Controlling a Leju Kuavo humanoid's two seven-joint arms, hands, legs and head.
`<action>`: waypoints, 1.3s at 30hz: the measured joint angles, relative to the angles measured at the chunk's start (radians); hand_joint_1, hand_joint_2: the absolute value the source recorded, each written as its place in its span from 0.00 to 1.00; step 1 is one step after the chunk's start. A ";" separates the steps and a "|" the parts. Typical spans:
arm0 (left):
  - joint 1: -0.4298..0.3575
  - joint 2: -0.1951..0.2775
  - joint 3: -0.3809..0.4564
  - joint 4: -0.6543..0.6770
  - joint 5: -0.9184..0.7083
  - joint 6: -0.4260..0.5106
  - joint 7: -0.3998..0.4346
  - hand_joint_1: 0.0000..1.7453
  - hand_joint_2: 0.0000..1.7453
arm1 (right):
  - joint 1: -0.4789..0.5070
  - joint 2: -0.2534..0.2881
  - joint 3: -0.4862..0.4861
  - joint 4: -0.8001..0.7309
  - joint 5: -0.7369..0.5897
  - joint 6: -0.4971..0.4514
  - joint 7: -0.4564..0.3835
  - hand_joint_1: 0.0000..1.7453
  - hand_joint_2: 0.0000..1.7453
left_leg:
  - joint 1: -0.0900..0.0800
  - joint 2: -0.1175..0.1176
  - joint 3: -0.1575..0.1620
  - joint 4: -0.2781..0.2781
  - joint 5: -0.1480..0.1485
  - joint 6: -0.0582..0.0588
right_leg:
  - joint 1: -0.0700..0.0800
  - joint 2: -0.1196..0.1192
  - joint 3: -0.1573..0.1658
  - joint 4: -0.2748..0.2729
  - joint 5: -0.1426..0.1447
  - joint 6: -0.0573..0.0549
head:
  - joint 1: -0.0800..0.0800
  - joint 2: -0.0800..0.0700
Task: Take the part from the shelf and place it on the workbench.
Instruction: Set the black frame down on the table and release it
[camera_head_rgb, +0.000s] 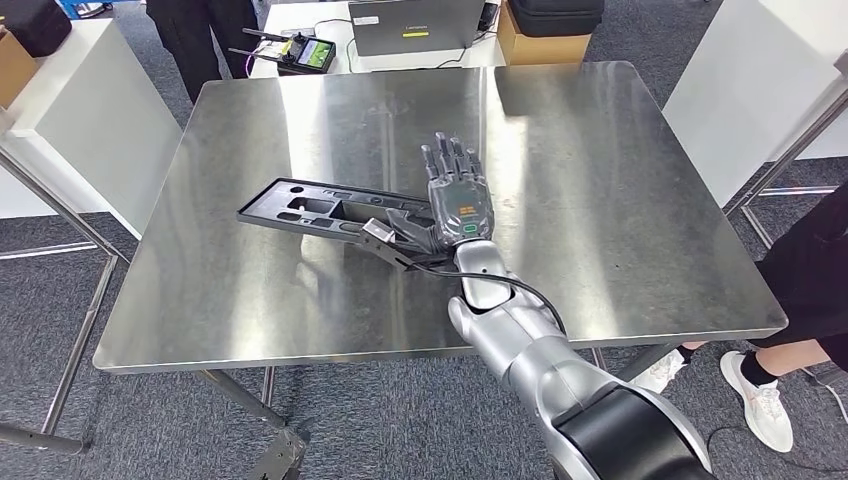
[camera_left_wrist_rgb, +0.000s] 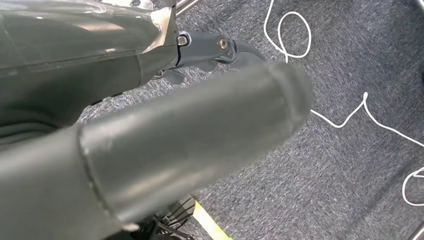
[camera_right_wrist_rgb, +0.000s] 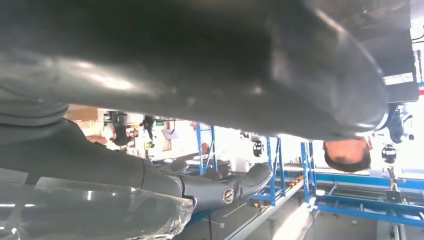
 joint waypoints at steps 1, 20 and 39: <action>0.000 0.000 0.000 0.000 0.000 0.000 0.000 0.00 0.00 | 0.001 0.000 -0.003 -0.001 0.000 0.000 -0.001 0.00 0.00 | 0.000 0.000 0.000 0.000 0.000 0.000 | 0.000 0.000 0.000 0.000 0.000 0.000 | 0.000 0.000; 0.020 0.010 0.022 -0.017 0.029 0.009 -0.016 0.00 0.00 | 0.177 0.102 -0.045 -0.352 -0.951 0.190 -0.859 0.00 0.00 | 0.000 0.000 0.001 0.000 -0.001 -0.001 | 0.000 0.000 0.001 0.000 0.000 0.000 | 0.000 0.000; 0.089 0.049 0.074 -0.108 0.129 0.011 -0.017 0.00 0.00 | 0.591 0.010 0.195 -1.014 -1.931 1.172 -0.949 0.00 0.00 | 0.000 -0.001 0.003 -0.001 -0.007 -0.004 | 0.000 -0.001 0.004 0.000 -0.006 -0.001 | 0.000 0.000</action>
